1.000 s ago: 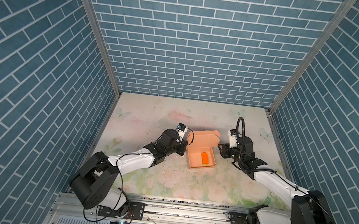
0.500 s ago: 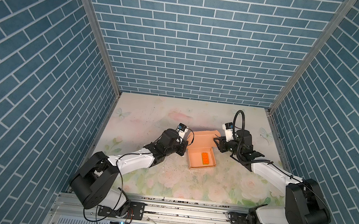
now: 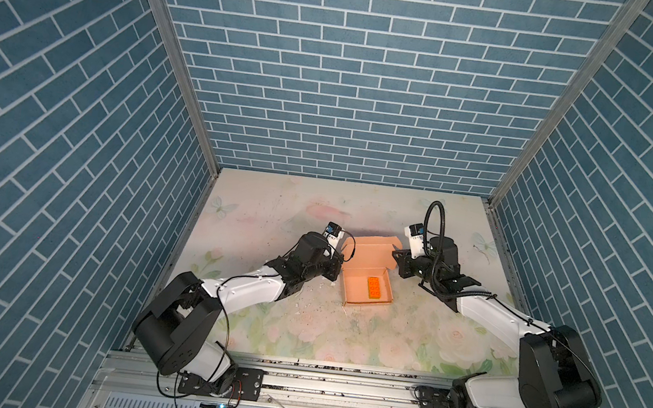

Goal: Fold the paper box

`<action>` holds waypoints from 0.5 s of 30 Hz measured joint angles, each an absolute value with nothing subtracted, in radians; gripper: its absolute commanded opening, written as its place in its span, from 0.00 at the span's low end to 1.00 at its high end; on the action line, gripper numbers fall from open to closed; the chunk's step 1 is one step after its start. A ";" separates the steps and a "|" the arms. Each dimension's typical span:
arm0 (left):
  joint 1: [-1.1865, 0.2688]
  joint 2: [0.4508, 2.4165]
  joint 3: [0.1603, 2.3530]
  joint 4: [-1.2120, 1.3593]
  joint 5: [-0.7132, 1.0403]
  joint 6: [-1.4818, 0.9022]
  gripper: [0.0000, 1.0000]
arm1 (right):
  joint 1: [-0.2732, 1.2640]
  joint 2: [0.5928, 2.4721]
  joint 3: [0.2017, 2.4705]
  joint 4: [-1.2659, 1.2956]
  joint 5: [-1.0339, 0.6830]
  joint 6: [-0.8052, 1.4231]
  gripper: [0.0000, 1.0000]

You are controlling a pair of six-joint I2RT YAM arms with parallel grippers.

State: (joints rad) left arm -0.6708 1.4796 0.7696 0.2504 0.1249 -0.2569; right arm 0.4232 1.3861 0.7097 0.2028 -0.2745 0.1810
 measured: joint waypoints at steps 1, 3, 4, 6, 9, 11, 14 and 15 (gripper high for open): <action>-0.671 1.481 0.773 0.250 0.124 -0.258 0.00 | 0.427 1.385 0.710 0.200 -0.266 0.183 0.04; -0.673 1.481 0.780 0.245 0.117 -0.259 0.00 | 0.439 1.380 0.710 0.199 -0.242 0.187 0.01; -0.673 1.481 0.781 0.243 0.111 -0.262 0.00 | 0.447 1.377 0.710 0.198 -0.225 0.187 0.00; -0.673 1.484 0.787 0.241 0.099 -0.268 0.00 | 0.464 1.370 0.710 0.196 -0.194 0.192 0.00; -0.673 1.493 0.801 0.238 0.077 -0.280 0.00 | 0.497 1.367 0.727 0.178 -0.125 0.213 0.00; -0.673 1.503 0.816 0.237 0.062 -0.287 0.00 | 0.520 1.367 0.744 0.167 -0.075 0.227 0.00; -0.675 1.521 0.844 0.236 0.036 -0.299 0.00 | 0.556 1.367 0.764 0.156 0.007 0.252 0.00; -0.675 1.526 0.852 0.236 0.025 -0.300 0.00 | 0.569 1.367 0.770 0.152 0.036 0.260 0.00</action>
